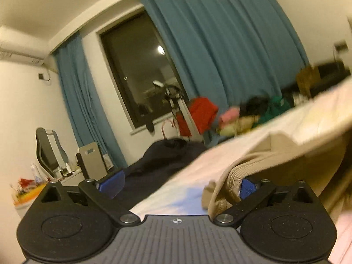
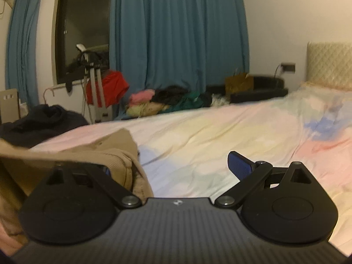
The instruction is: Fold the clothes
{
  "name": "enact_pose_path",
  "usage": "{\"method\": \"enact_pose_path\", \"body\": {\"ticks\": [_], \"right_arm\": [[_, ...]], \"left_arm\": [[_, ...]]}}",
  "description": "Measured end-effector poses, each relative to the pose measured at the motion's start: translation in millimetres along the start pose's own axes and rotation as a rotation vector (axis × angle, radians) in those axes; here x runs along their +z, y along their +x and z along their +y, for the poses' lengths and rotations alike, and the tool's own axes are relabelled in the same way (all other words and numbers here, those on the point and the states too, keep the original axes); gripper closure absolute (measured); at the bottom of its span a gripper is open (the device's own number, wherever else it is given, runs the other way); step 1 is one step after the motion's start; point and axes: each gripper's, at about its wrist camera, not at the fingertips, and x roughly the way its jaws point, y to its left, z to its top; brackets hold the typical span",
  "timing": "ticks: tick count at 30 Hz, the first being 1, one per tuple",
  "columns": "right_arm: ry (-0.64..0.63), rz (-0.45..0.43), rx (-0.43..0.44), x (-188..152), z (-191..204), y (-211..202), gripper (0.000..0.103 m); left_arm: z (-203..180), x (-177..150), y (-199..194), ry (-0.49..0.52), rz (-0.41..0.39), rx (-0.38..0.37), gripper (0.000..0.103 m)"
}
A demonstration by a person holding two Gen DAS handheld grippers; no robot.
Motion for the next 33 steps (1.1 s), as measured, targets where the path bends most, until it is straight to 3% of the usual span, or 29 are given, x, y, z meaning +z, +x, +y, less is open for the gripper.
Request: {"method": "enact_pose_path", "body": {"ticks": [5,9,11,15,17,19,22,25,28,30,33], "right_arm": [[0.016,-0.121,-0.013,5.9,-1.4,-19.3,0.005],[-0.032,-0.123,-0.021,3.0,2.6,-20.6,0.005],[-0.081,-0.040,-0.038,-4.3,5.9,-8.1,0.005],[-0.195,0.208,-0.042,-29.3,11.0,24.5,0.005],[-0.270,0.311,-0.027,-44.8,17.4,35.2,0.005],[-0.286,0.352,-0.007,-51.3,21.3,35.5,0.005],[-0.188,0.266,-0.038,-33.5,10.4,19.4,0.005],[-0.062,0.059,-0.021,21.0,-6.6,-5.8,0.005],[-0.067,-0.156,0.000,90.1,-7.8,-30.9,0.005],[-0.066,-0.242,0.027,144.0,-6.6,-42.6,0.005],[-0.029,-0.299,0.086,223.5,-8.5,-57.1,0.005]], "left_arm": [[-18.8,-19.3,16.7,0.073,0.149,-0.015,0.002],[-14.9,-25.4,23.8,0.017,0.172,0.028,0.004],[-1.9,-19.5,19.9,-0.063,0.149,0.057,0.003],[37.4,-8.7,10.5,-0.246,0.092,0.109,0.002],[46.9,-5.8,2.0,-0.276,0.048,0.116,0.001],[48.0,4.0,-11.2,-0.266,0.021,0.126,0.001],[56.2,20.3,-33.0,-0.286,-0.015,0.150,0.001],[80.5,49.5,-55.4,-0.402,-0.052,0.145,0.001],[114.6,96.3,-62.8,-0.502,-0.108,0.149,0.001],[137.5,130.9,-73.8,-0.513,-0.144,0.144,0.001],[171.9,183.4,-92.0,-0.517,-0.197,0.134,0.000]]}}
